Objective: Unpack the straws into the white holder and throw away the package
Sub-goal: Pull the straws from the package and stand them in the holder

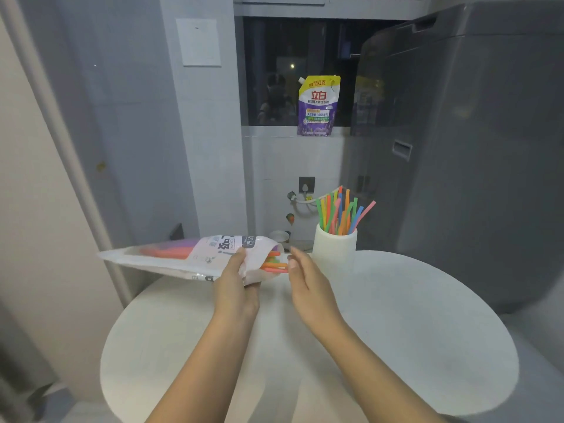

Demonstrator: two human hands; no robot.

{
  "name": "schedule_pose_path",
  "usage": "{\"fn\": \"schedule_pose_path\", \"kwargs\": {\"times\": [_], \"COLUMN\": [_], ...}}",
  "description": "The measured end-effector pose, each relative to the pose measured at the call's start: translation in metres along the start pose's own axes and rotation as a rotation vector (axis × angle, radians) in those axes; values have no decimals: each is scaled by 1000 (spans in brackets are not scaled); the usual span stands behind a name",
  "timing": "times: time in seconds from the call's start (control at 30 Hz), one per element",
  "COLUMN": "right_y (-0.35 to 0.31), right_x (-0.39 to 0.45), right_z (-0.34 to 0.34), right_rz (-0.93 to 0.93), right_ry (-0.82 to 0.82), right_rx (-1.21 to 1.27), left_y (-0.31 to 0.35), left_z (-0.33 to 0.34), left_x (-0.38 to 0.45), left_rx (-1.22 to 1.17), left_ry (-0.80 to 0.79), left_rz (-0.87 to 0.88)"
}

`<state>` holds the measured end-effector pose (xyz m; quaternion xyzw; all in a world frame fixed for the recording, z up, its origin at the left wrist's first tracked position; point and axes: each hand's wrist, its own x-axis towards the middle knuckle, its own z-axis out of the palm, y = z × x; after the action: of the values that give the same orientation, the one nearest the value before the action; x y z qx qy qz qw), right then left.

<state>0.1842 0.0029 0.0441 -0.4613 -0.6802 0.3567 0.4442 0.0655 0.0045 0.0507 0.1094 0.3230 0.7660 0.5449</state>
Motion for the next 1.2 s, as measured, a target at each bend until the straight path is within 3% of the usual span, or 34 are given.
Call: {"fn": "schedule_pose_path", "kwargs": {"times": [0.13,0.4,0.67,0.83,1.2], "right_y": [-2,-1,-2,1,-1], "right_x": [2,6,6,9,10], "right_z": [9,1,0,1,-13], "right_rz": [331,516,511,399,97], "right_ry": [-6,9,37,89,357], "right_rx": [519,848,784,555,232], "left_y": [2,1,-5,-8,-10], "left_z": [0,0,1,3,4], "left_x": [0,-5,-9,-10,-9], "left_rx": [61,259,405,262,-79], "left_ry": [-38,-144,-189,-147,-42], "left_rz": [110,344,371,318,16]}}
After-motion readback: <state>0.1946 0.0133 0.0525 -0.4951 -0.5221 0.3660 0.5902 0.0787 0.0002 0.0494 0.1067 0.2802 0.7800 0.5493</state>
